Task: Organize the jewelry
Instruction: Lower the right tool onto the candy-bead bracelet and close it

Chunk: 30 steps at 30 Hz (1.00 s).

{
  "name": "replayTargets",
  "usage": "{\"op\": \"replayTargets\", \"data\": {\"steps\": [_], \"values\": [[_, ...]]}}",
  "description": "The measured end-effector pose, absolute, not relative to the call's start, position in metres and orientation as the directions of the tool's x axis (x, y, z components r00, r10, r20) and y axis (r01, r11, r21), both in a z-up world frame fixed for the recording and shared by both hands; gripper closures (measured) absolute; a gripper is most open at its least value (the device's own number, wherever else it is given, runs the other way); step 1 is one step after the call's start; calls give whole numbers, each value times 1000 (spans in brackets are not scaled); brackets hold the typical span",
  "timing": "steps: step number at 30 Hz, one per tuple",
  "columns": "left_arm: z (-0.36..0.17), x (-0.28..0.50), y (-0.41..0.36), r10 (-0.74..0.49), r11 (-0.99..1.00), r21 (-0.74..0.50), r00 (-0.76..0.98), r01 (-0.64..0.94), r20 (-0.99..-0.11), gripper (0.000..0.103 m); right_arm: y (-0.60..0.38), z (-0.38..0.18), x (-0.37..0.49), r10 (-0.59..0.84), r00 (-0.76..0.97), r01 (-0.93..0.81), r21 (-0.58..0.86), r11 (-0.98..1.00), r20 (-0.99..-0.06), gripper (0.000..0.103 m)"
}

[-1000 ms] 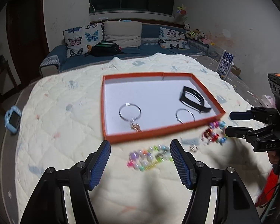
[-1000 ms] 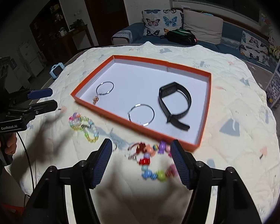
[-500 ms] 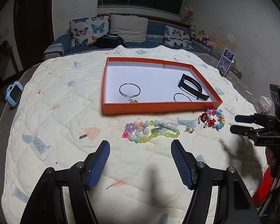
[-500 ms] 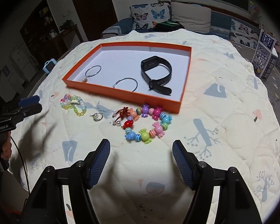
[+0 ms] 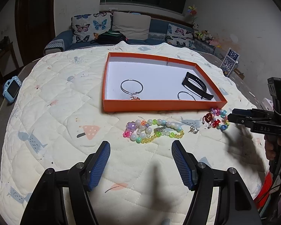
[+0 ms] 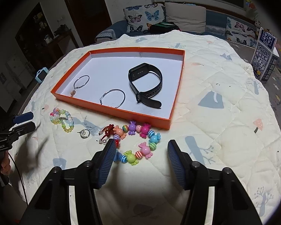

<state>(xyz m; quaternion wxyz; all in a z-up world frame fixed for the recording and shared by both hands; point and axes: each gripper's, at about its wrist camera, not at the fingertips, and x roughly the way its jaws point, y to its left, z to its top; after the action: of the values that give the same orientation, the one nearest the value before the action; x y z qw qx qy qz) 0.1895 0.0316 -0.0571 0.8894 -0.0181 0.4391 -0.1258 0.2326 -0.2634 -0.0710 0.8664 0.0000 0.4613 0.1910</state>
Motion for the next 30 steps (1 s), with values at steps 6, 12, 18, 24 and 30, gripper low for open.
{"op": "replayTargets", "data": {"steps": [6, 12, 18, 24, 30], "values": [[-63, 195, 31, -243, 967, -147, 571, 210, -784, 31, -266, -80, 233, 329, 490, -298, 200, 933, -807, 55], [-67, 196, 32, -245, 966, -150, 564, 210, -789, 31, -270, -79, 236, 340, 491, -264, 235, 936, -803, 58], [-70, 197, 32, -251, 965, -157, 560, 212, -789, 31, -262, -82, 235, 320, 476, -263, 214, 941, -819, 60], [-71, 197, 31, -253, 964, -158, 559, 213, -790, 31, -257, -83, 230, 268, 487, -266, 151, 952, -831, 60], [-70, 196, 33, -259, 963, -168, 561, 208, -786, 31, -262, -84, 225, 209, 484, -278, 77, 957, -850, 70]]}}
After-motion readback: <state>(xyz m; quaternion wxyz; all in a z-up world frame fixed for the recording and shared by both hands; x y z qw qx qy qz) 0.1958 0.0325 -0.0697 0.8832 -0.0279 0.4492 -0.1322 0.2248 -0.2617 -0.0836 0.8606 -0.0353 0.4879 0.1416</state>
